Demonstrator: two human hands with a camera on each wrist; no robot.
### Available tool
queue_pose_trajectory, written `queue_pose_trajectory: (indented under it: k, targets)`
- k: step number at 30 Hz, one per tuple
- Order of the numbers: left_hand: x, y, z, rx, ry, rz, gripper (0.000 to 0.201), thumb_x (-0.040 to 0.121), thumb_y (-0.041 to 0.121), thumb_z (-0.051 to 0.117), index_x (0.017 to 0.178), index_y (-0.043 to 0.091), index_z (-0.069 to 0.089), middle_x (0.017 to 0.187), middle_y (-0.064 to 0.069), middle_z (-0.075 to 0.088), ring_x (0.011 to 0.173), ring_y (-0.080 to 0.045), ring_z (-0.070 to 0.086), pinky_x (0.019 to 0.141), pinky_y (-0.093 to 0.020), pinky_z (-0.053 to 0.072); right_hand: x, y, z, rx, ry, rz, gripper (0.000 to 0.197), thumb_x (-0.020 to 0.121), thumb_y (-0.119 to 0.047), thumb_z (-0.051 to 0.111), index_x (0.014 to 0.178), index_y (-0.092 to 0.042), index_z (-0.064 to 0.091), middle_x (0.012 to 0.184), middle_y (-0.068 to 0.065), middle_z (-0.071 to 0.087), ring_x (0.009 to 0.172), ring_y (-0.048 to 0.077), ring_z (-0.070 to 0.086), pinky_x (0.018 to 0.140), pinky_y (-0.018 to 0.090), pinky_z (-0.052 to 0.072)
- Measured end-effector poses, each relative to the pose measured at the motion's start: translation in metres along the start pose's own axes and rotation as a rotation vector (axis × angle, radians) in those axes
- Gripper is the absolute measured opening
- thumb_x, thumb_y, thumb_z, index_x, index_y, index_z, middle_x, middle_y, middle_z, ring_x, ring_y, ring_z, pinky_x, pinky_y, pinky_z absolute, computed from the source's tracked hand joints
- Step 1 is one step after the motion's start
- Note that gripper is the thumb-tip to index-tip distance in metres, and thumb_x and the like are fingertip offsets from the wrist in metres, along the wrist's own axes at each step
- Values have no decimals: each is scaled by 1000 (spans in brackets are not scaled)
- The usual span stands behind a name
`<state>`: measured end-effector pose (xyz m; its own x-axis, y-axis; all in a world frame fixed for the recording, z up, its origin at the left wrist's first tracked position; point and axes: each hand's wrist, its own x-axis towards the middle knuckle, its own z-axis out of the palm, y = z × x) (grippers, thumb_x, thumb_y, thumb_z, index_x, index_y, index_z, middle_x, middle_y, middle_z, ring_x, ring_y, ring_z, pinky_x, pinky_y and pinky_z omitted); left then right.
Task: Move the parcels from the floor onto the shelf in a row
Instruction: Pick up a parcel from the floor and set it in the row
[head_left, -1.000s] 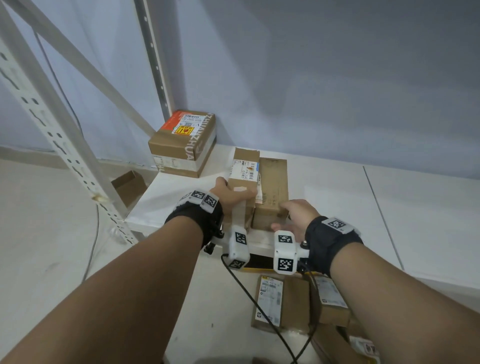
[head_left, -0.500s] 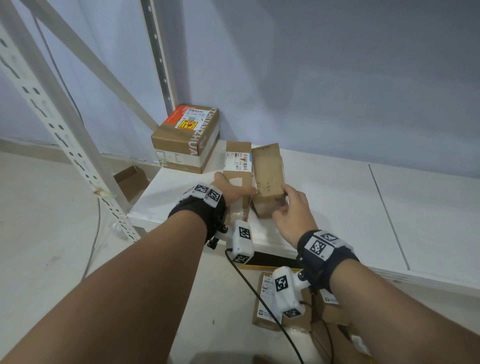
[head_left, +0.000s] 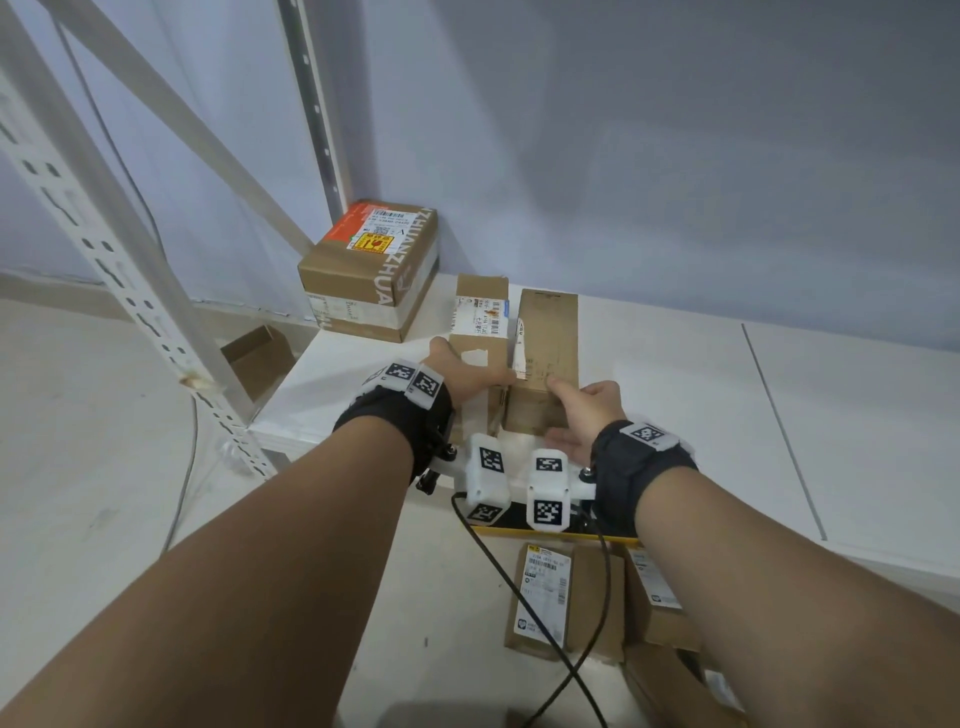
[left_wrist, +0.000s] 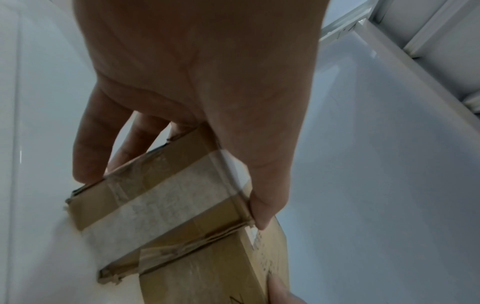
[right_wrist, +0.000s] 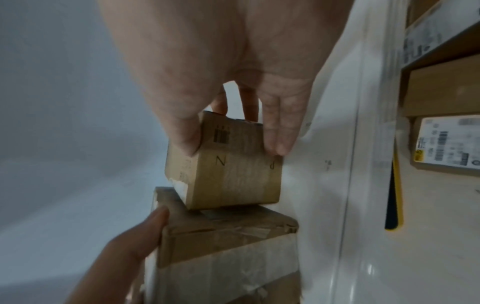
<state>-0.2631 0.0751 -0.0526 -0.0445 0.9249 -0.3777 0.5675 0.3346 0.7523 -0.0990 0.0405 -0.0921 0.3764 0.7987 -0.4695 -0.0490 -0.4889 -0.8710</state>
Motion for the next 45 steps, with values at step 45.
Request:
queue_pose_trajectory:
  k: [45]
  targets:
    - [71,19,-38,142,231,198,44,94,20,57,138,12,52,150,-9,19,112,-27,57,105,-33,45,86,-79,69,-380,7,-416,38,83,2,52,117,-14,52,106,2,57,85,15,56,74,26,46]
